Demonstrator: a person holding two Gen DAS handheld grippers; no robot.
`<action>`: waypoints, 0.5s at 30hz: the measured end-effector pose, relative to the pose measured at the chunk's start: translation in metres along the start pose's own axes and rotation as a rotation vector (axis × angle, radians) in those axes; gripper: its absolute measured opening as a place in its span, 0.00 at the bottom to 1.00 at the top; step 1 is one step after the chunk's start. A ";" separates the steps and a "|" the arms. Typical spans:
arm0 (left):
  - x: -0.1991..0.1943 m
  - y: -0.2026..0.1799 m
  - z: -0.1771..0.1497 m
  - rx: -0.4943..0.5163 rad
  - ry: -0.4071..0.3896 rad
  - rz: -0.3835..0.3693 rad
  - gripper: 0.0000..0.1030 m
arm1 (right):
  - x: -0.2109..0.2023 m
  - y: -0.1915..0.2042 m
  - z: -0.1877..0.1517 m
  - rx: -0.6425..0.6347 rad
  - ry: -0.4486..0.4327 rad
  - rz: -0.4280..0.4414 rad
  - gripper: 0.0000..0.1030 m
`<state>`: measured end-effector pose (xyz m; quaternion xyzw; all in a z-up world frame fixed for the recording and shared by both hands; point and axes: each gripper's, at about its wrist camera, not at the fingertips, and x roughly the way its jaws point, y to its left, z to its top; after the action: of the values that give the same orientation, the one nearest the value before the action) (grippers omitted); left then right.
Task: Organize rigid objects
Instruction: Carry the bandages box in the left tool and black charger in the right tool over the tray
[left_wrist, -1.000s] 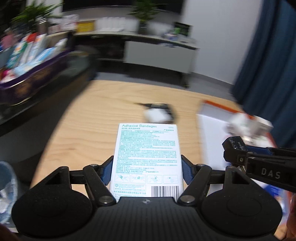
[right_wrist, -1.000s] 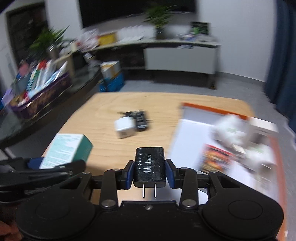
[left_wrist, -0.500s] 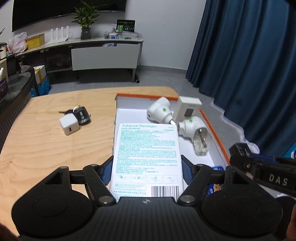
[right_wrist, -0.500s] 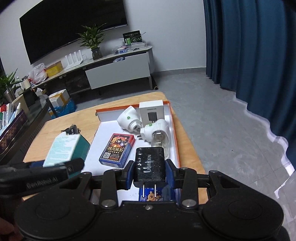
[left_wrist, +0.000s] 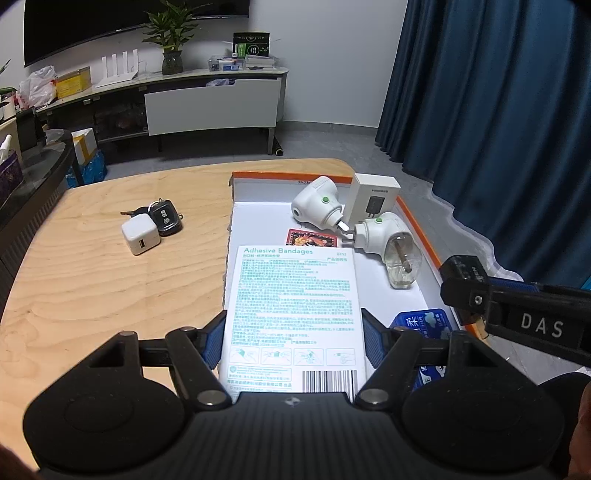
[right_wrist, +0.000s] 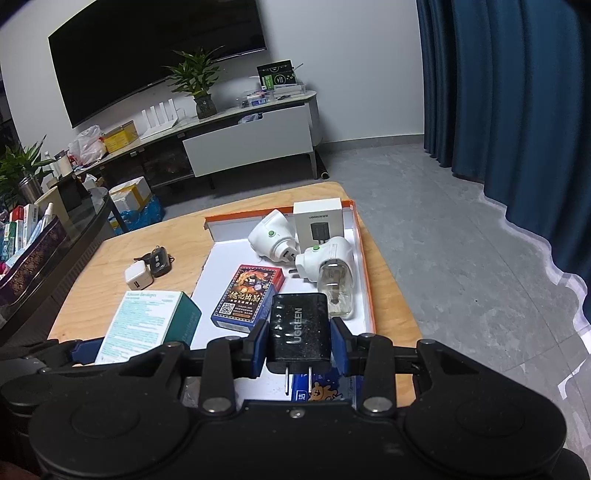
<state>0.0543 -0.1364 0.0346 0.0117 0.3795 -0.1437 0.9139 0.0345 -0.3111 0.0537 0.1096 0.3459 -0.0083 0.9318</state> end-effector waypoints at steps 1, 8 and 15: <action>0.000 0.000 0.000 0.000 -0.002 0.001 0.70 | 0.000 0.000 0.001 0.000 -0.001 0.002 0.43; 0.001 0.003 0.002 -0.010 -0.004 0.004 0.70 | 0.003 0.005 0.003 -0.013 0.005 0.004 0.43; 0.004 0.006 0.004 -0.019 0.002 -0.001 0.70 | 0.004 0.005 0.003 -0.015 0.008 0.005 0.43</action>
<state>0.0614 -0.1325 0.0345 0.0028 0.3816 -0.1407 0.9136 0.0403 -0.3062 0.0544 0.1033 0.3496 -0.0029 0.9312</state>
